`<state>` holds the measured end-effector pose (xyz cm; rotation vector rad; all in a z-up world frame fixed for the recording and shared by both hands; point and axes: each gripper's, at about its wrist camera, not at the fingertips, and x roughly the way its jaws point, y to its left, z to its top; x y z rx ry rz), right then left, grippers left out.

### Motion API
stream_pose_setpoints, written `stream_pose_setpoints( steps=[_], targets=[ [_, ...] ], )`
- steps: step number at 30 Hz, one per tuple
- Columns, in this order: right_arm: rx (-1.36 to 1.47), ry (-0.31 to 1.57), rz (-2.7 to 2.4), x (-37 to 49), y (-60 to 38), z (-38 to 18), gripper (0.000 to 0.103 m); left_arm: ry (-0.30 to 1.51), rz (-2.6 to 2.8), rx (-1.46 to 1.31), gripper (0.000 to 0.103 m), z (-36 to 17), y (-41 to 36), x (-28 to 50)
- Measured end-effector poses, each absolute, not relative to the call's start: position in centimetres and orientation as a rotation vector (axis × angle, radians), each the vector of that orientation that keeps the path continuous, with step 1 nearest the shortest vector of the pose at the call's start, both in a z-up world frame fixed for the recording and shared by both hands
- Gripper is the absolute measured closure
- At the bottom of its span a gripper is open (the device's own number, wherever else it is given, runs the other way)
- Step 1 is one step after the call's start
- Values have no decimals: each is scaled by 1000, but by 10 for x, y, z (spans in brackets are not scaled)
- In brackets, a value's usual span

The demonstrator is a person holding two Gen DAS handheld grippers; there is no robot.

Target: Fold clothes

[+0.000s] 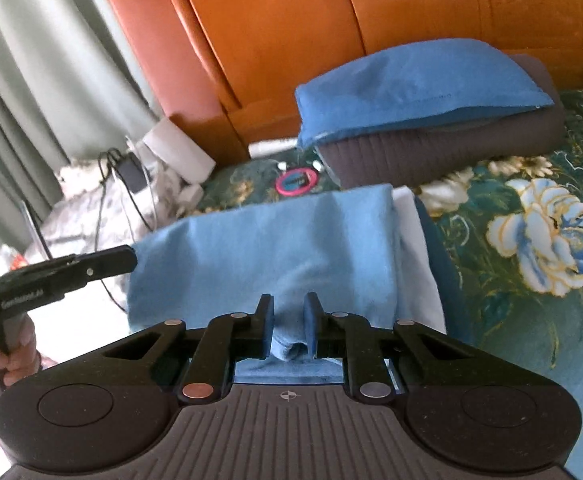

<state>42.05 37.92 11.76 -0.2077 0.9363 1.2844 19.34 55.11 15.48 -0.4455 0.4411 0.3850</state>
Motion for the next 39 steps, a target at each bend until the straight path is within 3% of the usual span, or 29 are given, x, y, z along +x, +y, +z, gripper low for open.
stream_pose_setpoints(
  steps=[10, 24, 35, 39],
  targets=[
    [-160, 993, 1255, 433, 371, 97, 88, 491, 414, -508, 92, 127, 569, 194],
    [-88, 876, 1266, 395, 310, 150, 88, 426, 360, -428, 91, 183, 507, 174],
    [-83, 801, 1186, 331, 200, 161, 81, 443, 318, -387, 58, 183, 389, 139],
    [-132, 774, 1147, 305, 160, 159, 69, 451, 292, -380, 53, 177, 344, 125]
  ],
)
